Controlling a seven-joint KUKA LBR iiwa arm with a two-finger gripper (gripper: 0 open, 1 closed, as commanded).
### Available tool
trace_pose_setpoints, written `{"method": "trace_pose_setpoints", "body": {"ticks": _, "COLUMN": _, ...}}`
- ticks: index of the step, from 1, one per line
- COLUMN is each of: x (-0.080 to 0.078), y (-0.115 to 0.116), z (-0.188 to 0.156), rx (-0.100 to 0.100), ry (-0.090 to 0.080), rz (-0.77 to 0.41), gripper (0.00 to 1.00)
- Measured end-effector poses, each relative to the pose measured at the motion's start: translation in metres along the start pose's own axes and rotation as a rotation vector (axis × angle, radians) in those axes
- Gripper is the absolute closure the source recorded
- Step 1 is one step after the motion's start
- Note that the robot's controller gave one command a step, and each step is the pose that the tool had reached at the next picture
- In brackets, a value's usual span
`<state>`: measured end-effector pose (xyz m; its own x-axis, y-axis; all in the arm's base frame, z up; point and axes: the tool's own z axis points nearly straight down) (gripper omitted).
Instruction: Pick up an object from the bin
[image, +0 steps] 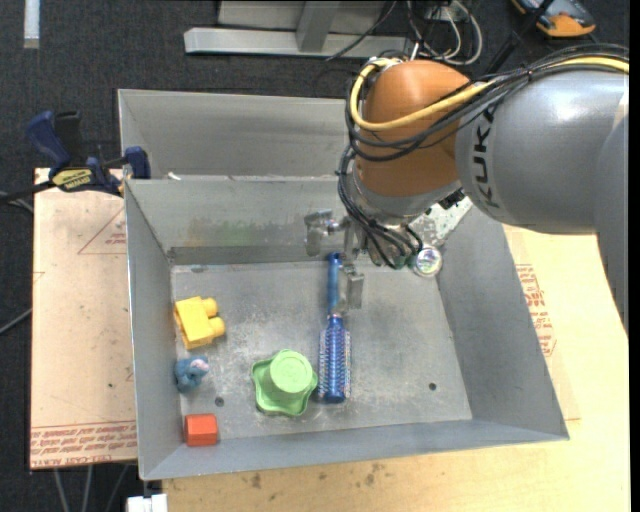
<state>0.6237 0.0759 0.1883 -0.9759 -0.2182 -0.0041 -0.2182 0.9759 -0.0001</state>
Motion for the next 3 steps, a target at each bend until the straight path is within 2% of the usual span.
{"method": "trace_pose_setpoints", "body": {"ticks": 1, "x": 0.026, "y": 0.054, "z": 0.102, "rx": -0.004, "ry": 0.011, "rz": -0.083, "gripper": 0.0}}
{"method": "trace_pose_setpoints", "body": {"ticks": 2, "x": 0.039, "y": 0.144, "z": 0.093, "rx": -0.004, "ry": 0.003, "rz": -0.275, "gripper": 0.0}}
{"method": "trace_pose_setpoints", "body": {"ticks": 3, "x": 0.11, "y": 0.155, "z": 0.109, "rx": 0.001, "ry": -0.014, "rz": -0.481, "gripper": 0.0}}
